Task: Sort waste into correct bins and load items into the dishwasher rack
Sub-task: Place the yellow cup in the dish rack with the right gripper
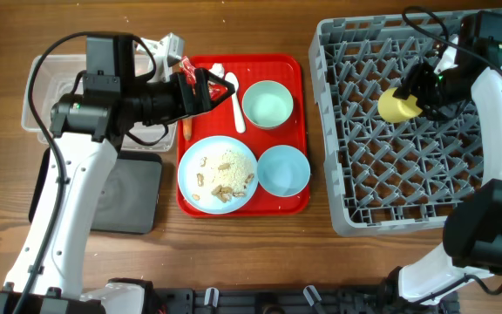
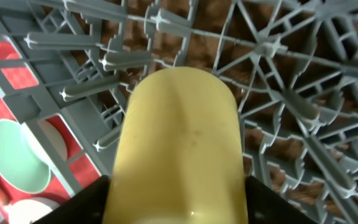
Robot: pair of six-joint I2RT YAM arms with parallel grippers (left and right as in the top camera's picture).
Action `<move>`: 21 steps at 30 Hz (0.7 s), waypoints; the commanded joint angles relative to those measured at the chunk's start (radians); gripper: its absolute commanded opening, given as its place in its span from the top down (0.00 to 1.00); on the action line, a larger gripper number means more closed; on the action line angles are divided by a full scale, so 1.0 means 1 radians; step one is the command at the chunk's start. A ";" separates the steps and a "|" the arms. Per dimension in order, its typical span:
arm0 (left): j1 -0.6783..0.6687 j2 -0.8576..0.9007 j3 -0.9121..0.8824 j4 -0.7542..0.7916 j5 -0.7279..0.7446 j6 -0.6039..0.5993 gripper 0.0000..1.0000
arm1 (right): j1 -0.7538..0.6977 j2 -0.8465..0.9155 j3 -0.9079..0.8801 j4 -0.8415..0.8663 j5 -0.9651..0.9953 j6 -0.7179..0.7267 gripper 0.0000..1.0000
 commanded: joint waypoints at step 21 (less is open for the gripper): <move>0.285 -0.004 -0.001 -0.243 -0.233 0.001 0.00 | 0.637 0.269 0.066 0.260 0.247 0.070 0.50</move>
